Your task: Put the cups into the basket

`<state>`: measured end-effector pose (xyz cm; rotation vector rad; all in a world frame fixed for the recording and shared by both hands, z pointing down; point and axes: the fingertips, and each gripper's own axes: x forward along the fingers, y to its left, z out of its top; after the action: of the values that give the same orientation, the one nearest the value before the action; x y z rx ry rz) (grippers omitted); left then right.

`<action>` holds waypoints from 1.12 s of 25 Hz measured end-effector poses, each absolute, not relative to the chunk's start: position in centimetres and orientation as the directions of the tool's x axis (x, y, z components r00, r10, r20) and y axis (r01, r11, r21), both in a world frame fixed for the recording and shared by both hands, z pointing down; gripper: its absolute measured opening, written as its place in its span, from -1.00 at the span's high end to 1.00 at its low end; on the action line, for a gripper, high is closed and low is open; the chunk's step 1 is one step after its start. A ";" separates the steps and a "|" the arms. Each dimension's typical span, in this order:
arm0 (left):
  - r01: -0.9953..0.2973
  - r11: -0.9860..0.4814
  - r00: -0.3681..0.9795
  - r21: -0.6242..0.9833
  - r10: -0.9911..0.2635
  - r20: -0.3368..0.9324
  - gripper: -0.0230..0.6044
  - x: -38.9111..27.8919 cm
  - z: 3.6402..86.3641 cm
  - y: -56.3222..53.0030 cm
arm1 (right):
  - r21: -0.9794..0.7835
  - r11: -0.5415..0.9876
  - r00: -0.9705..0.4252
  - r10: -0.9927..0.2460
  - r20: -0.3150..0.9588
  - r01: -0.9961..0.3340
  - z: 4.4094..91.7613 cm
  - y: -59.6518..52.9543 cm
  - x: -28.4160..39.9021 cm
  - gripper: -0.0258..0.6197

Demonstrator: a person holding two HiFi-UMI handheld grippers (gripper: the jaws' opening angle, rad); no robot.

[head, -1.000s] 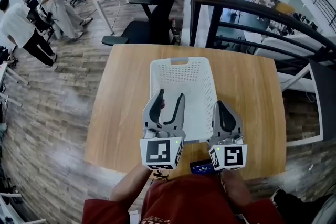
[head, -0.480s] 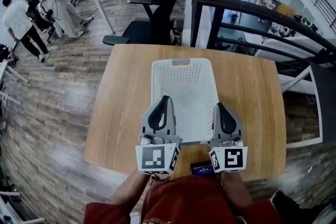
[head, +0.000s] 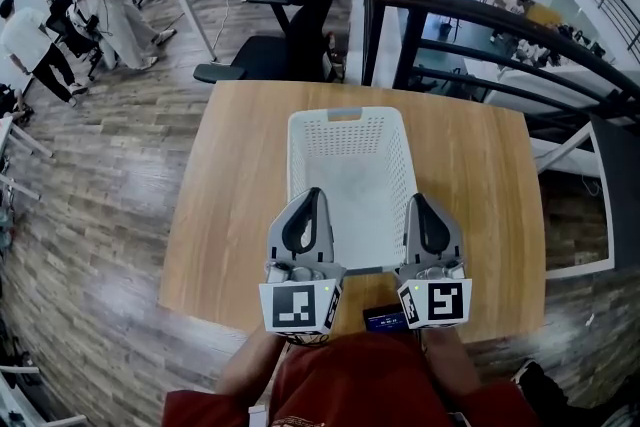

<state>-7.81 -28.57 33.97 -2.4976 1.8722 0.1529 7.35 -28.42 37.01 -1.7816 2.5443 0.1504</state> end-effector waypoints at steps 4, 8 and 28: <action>-0.962 -0.273 0.271 0.014 -0.958 -0.099 0.90 -7.9 33.9 -28.5 | 0.061 0.338 -0.343 -0.936 -0.082 -0.939 37.0 -28.5 7.4 0.88; -0.962 -0.271 0.270 -0.004 -0.956 -0.110 0.90 -8.2 34.0 -28.2 | 0.058 0.339 -0.343 -0.935 -0.085 -0.939 36.9 -28.4 7.3 0.88; -0.966 -0.259 0.260 -0.031 -0.958 -0.117 0.90 -8.6 34.4 -26.2 | 0.072 0.366 -0.372 -0.924 -0.090 -0.928 36.5 -28.1 6.7 0.88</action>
<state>-8.61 -26.24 34.37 -2.4160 1.8507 0.1136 6.72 -28.11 36.52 -1.7409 2.5684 0.1717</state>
